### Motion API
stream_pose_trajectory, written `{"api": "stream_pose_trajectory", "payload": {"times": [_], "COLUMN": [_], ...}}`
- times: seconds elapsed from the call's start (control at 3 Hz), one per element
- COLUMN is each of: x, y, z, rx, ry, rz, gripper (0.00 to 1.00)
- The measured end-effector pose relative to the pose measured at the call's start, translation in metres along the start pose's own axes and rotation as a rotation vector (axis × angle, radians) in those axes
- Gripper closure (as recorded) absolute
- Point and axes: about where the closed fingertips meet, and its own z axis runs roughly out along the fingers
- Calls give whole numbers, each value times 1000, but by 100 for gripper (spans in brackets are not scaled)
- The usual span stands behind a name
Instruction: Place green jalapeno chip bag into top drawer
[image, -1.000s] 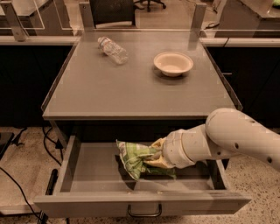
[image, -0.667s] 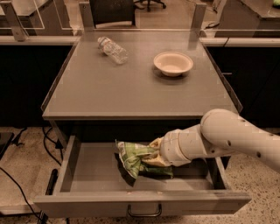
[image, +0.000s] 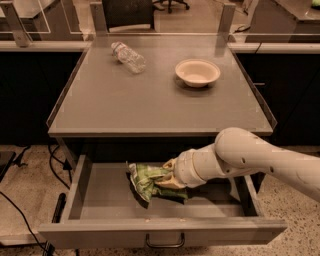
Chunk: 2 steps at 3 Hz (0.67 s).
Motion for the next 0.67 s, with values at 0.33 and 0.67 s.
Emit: {"api": "stream_pose_trajectory", "payload": {"times": [0.33, 0.67], "x": [3, 3], "y": [-1, -1], "z": [22, 22], "rx": [-24, -26], "ry": [-13, -14], "rz": [5, 6], "gripper": [100, 81]}}
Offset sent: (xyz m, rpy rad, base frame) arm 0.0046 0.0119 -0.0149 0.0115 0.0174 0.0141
